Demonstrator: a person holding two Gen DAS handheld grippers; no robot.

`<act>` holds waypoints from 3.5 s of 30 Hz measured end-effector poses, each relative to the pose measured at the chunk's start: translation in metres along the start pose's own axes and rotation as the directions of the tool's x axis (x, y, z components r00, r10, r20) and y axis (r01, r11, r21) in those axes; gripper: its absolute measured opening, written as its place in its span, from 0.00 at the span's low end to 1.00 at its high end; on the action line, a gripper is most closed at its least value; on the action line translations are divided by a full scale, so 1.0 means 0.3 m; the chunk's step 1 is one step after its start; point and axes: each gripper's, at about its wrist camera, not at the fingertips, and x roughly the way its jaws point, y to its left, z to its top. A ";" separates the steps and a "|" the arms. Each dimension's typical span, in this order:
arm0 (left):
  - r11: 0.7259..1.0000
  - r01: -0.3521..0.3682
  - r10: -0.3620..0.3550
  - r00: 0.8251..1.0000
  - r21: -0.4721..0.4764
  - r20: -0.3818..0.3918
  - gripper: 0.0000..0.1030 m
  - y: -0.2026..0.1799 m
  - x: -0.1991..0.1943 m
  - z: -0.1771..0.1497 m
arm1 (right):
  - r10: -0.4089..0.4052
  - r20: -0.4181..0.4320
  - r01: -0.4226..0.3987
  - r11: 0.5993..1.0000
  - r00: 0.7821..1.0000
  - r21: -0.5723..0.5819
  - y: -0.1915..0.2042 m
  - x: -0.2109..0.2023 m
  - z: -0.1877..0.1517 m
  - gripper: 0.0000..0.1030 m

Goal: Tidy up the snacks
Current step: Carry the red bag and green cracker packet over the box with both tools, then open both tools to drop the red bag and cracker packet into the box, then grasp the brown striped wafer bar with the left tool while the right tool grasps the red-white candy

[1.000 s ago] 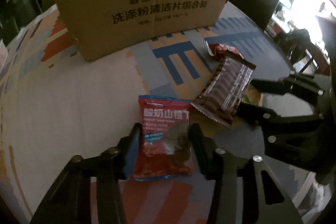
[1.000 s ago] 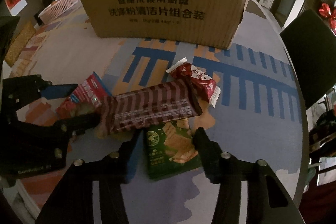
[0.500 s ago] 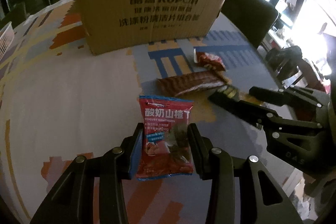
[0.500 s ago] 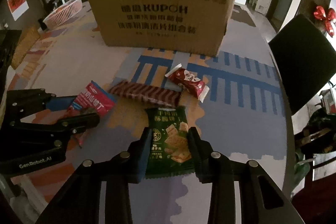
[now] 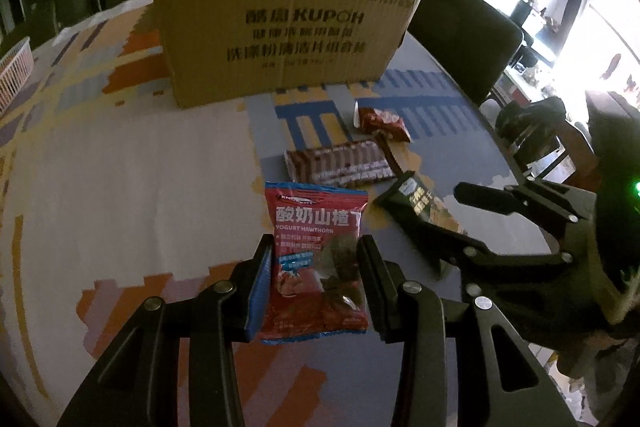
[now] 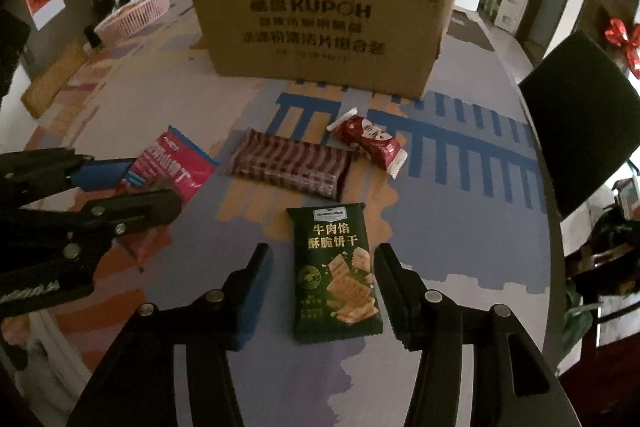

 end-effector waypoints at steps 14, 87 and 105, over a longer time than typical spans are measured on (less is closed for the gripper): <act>1.000 -0.007 0.008 1.000 -0.011 0.007 0.40 -0.001 -0.001 0.001 | 0.000 -0.053 0.001 1.000 0.999 0.015 -0.018 0.100 0.015 0.42; 0.978 -0.171 0.114 0.917 0.120 0.383 0.64 0.024 -0.306 0.525 | -0.043 0.415 0.076 0.995 0.909 -0.064 -0.077 -0.273 0.577 0.54; 0.949 -0.131 0.068 0.973 0.286 0.220 0.65 -0.131 -0.175 0.302 | -0.041 0.295 0.074 0.992 0.955 -0.103 -0.117 -0.223 0.326 0.54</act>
